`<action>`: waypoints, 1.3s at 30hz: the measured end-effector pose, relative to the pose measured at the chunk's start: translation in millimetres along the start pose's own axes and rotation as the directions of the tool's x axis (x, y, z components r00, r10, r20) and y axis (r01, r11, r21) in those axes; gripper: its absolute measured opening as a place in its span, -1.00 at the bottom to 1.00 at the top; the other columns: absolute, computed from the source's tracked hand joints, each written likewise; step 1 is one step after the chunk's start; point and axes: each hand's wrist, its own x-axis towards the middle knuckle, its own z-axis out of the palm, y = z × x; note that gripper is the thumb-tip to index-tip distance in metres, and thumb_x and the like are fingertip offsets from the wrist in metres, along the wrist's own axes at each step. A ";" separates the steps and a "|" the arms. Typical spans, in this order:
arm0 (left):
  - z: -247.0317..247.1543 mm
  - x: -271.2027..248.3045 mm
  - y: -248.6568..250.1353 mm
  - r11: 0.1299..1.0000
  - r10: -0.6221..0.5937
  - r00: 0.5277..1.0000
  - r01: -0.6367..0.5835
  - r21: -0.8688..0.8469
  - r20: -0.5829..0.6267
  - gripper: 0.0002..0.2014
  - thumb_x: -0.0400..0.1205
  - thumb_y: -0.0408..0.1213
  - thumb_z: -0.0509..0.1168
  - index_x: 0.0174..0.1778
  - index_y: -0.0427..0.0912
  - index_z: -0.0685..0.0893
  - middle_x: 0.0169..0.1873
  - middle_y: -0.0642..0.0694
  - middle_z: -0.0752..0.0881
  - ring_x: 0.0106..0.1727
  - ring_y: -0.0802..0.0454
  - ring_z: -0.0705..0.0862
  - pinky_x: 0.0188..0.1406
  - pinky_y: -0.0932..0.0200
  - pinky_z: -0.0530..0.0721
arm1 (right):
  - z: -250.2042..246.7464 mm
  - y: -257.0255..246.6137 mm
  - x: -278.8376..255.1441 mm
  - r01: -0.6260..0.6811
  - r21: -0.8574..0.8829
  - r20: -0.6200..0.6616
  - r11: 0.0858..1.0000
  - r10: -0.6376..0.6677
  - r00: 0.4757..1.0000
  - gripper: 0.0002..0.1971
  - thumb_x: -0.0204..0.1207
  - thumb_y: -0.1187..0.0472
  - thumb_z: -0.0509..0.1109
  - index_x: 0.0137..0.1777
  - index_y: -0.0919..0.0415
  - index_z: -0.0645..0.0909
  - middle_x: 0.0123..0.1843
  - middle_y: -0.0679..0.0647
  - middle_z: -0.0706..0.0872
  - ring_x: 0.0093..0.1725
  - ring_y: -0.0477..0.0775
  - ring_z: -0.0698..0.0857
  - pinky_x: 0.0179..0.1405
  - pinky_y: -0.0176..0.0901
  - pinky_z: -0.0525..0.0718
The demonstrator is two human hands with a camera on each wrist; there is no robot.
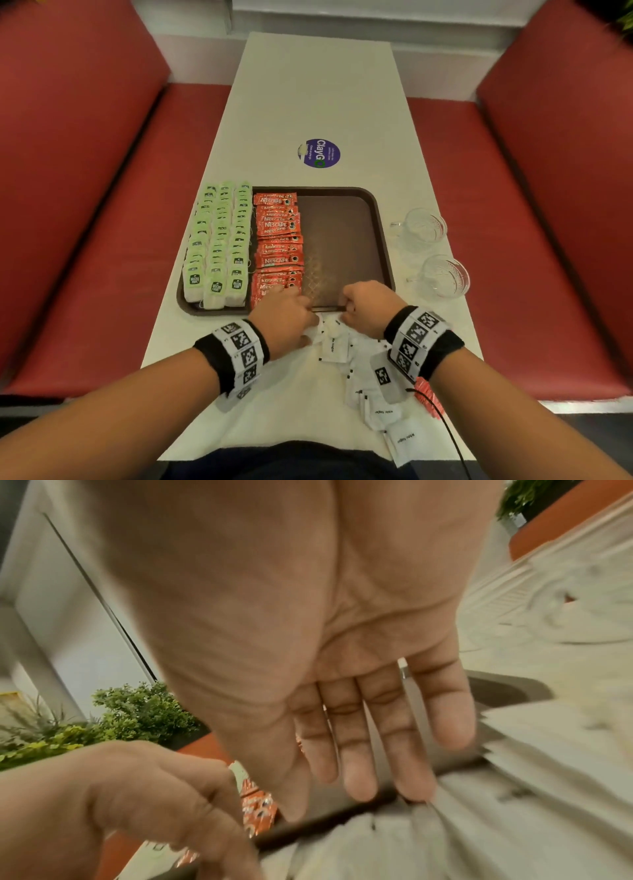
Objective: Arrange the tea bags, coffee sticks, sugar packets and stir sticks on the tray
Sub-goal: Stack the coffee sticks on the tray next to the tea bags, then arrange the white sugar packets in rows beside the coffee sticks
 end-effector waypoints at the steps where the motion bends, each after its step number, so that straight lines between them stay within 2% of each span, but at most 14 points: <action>1: 1.7 -1.1 5.0 1.000 -0.010 1.000 0.010 0.025 0.008 -0.65 0.67 0.10 0.26 0.33 0.09 0.66 0.19 0.03 0.65 0.23 -0.08 0.50 0.21 -0.07 0.37 | 5.9 1.9 -4.4 0.011 -0.002 0.008 1.000 -0.011 1.000 -0.73 0.58 0.01 0.41 0.21 0.09 0.66 0.07 0.02 0.75 0.08 0.09 0.71 0.07 -0.06 0.68; 4: 7.3 -5.4 18.5 0.995 -0.045 0.999 0.045 0.091 0.001 -0.72 0.70 -0.07 0.24 0.29 0.01 0.69 0.22 -0.05 0.64 0.24 -0.14 0.52 0.24 -0.10 0.37 | 21.4 5.4 -13.7 0.056 -0.005 0.015 0.998 -0.056 0.998 -0.66 0.58 0.02 0.43 0.30 0.10 0.65 0.22 0.03 0.73 0.20 0.10 0.68 0.21 -0.04 0.66; 8: 12.1 -9.6 31.8 0.989 -0.098 0.995 0.096 0.113 0.009 -0.73 0.69 -0.21 0.23 0.28 -0.05 0.69 0.25 -0.10 0.62 0.23 -0.17 0.55 0.23 -0.14 0.42 | 30.0 4.8 -17.4 0.065 -0.024 0.011 0.998 -0.065 0.998 -0.65 0.59 0.04 0.41 0.33 0.12 0.66 0.23 0.06 0.72 0.21 0.12 0.67 0.20 -0.08 0.64; 12: 8.3 -10.0 30.7 0.989 -0.148 0.989 0.148 0.024 0.009 -0.62 0.70 -0.07 0.27 0.39 -0.14 0.54 0.23 -0.12 0.63 0.24 -0.15 0.61 0.20 -0.09 0.54 | 33.5 2.7 -17.4 0.054 -0.030 -0.011 0.998 -0.054 0.998 -0.65 0.58 0.00 0.42 0.31 0.09 0.66 0.21 0.05 0.72 0.19 0.12 0.67 0.16 -0.08 0.62; 15: 4.3 -13.1 29.4 0.984 -0.177 0.983 0.176 0.035 0.044 -0.58 0.68 0.05 0.28 0.31 -0.17 0.60 0.17 -0.15 0.66 0.19 -0.17 0.64 0.14 -0.07 0.57 | 33.6 -0.4 -18.4 0.033 -0.044 -0.007 0.998 -0.033 0.999 -0.65 0.59 -0.01 0.41 0.32 0.08 0.65 0.23 0.05 0.72 0.22 0.12 0.67 0.21 -0.05 0.64; 19: 0.9 -18.6 31.5 0.978 -0.196 0.978 0.189 0.093 0.072 -0.66 0.67 -0.01 0.24 0.19 -0.17 0.68 0.08 -0.15 0.67 0.08 -0.18 0.67 -0.06 -0.02 0.51 | 31.4 -3.9 -20.6 0.011 -0.029 -0.014 1.000 -0.011 1.000 -0.68 0.63 0.00 0.33 0.30 0.10 0.67 0.26 0.07 0.73 0.25 0.14 0.67 0.22 -0.06 0.63; 21: -3.2 -18.8 31.9 0.975 -0.206 0.976 0.198 0.096 0.075 -0.71 0.67 -0.10 0.20 0.12 -0.18 0.71 0.01 -0.14 0.70 0.00 -0.17 0.71 -0.11 0.01 0.59 | 28.6 -5.1 -20.9 -0.003 0.009 -0.017 1.000 0.004 1.000 -0.69 0.67 -0.01 0.29 0.26 0.12 0.69 0.22 0.08 0.75 0.21 0.13 0.69 0.19 -0.06 0.65; 24: -16.0 -17.4 30.1 0.976 -0.218 0.976 0.218 0.016 -0.018 -0.76 0.68 -0.17 0.18 0.07 -0.17 0.72 -0.05 -0.11 0.73 -0.04 -0.14 0.72 -0.11 0.03 0.67 | 21.8 -4.4 -24.4 0.028 0.051 -0.073 0.998 -0.024 0.997 -0.66 0.68 -0.04 0.28 0.27 0.13 0.69 0.16 0.08 0.77 0.16 0.13 0.71 0.13 -0.08 0.66; 27: -36.0 -15.2 30.5 0.983 -0.155 0.953 0.124 -0.134 -0.260 -0.76 0.73 -0.17 0.16 0.08 -0.13 0.72 -0.11 -0.08 0.70 -0.09 -0.08 0.69 -0.14 0.05 0.60 | 12.3 -2.0 -35.2 0.134 0.216 -0.160 0.967 -0.101 0.982 -0.54 0.58 0.00 0.43 0.46 0.05 0.53 0.23 -0.04 0.75 0.19 0.01 0.70 0.17 -0.18 0.61; 29: -46.8 -13.7 33.7 0.962 -0.088 0.909 -0.028 -0.270 -0.407 -0.79 0.73 -0.19 0.20 0.08 -0.13 0.74 -0.14 -0.07 0.70 -0.12 -0.07 0.69 -0.13 0.03 0.61 | 6.1 0.7 -42.4 0.201 0.301 -0.237 0.932 -0.131 0.963 -0.64 0.54 0.05 0.48 0.32 0.01 0.61 0.15 -0.07 0.77 0.09 -0.04 0.73 0.16 -0.11 0.68; 31: -53.3 -10.1 39.0 0.926 -0.053 0.865 -0.144 -0.348 -0.499 -0.82 0.71 -0.22 0.26 0.08 -0.09 0.77 -0.13 -0.01 0.74 -0.12 0.02 0.68 -0.11 0.08 0.63 | -1.2 7.0 -50.2 0.204 0.303 -0.304 0.931 -0.108 0.946 -0.84 0.55 0.04 0.47 0.00 0.11 0.67 -0.11 0.00 0.77 -0.12 0.02 0.73 -0.03 0.01 0.72; 32: -55.2 -7.3 42.3 0.911 -0.060 0.857 -0.163 -0.380 -0.512 -0.84 0.71 -0.21 0.28 0.08 -0.07 0.76 -0.12 0.03 0.75 -0.11 0.07 0.69 -0.08 0.11 0.64 | -4.5 11.6 -54.9 0.180 0.290 -0.314 0.940 -0.085 0.946 -0.81 0.56 0.04 0.47 -0.11 0.17 0.65 -0.21 0.05 0.74 -0.19 0.06 0.70 -0.14 0.01 0.70; 36: -57.0 9.4 66.1 0.907 -0.121 0.923 -0.047 -0.419 -0.366 -0.84 0.69 -0.02 0.28 0.03 0.01 0.68 -0.11 0.08 0.74 -0.08 0.06 0.68 -0.06 0.11 0.63 | -7.9 38.6 -78.2 0.054 0.219 -0.328 0.974 0.021 0.944 -0.72 0.57 0.10 0.40 -0.31 0.14 0.45 -0.33 0.06 0.61 -0.34 0.03 0.57 -0.37 -0.08 0.49; 39: -53.1 23.6 103.6 0.956 0.148 0.967 -0.193 -0.221 -0.207 -0.77 0.69 -0.03 0.25 0.02 -0.07 0.73 -0.06 -0.03 0.76 0.00 -0.07 0.70 -0.03 0.04 0.64 | -4.3 64.7 -95.5 -0.069 0.285 -0.308 0.956 0.159 0.938 -0.72 0.52 0.19 0.38 -0.34 0.17 0.36 -0.29 0.17 0.62 -0.29 0.19 0.66 -0.34 0.00 0.58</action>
